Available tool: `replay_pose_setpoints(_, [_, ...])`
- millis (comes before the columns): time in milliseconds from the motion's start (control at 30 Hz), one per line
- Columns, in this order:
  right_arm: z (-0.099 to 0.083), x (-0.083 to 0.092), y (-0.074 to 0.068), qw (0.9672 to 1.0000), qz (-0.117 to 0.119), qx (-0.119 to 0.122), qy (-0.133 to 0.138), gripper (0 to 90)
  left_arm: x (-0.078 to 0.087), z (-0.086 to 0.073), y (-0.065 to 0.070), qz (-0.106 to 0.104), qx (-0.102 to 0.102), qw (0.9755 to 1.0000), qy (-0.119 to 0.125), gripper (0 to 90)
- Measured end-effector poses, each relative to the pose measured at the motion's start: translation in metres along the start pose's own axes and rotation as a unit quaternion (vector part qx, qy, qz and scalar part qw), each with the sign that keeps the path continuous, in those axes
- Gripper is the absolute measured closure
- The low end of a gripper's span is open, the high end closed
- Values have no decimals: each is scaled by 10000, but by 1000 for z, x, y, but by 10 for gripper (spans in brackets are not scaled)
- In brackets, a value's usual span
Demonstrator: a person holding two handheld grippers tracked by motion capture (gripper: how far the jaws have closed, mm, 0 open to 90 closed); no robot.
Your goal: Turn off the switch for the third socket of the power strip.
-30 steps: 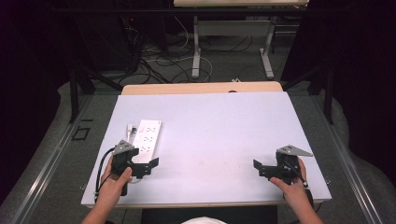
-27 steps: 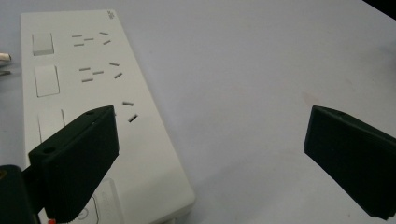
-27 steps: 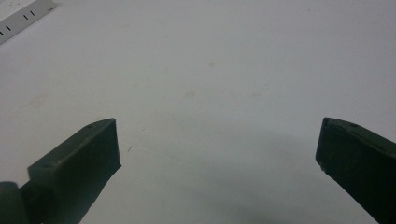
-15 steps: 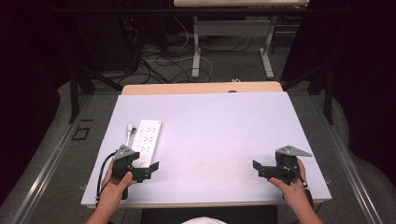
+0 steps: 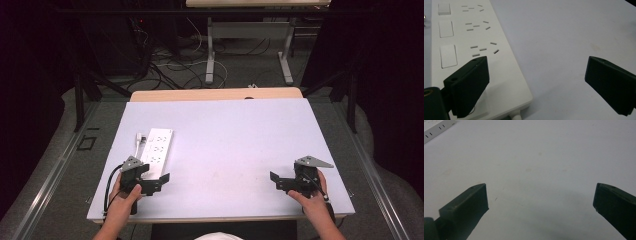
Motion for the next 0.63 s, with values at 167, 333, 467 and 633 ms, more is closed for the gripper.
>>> replay_pose_setpoints(167, [0, 1, 2, 10000, -25, 28, 6, 0, -2, 0, 1, -10, -21, 10000, -20, 60])
replay_pose_setpoints(333, [0, 2, 2, 10000, -8, -32, 31, 0, -2, 0, 0, 8, -20, 10000, -33, 63])
replay_pose_setpoints(467, [-1, 1, 3, 10000, -10, -57, 7, 0, -2, 1, -1, 16, -7, 10000, -27, 67])
replay_pose_setpoints(633, [-2, 2, 5, 10000, -26, -12, 21, 0, -2, 2, -2, 24, 13, 10000, 3, 70])
Point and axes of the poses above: each handheld gripper's, and its own axes: x roughly backward along the jaws, z roughly out of its top, y roughly to its right, the point moved 8 cm from there along -x, roughly forward along the jaws, and after that the axes turned 13 degrees about -y, right-handed, at the moved point
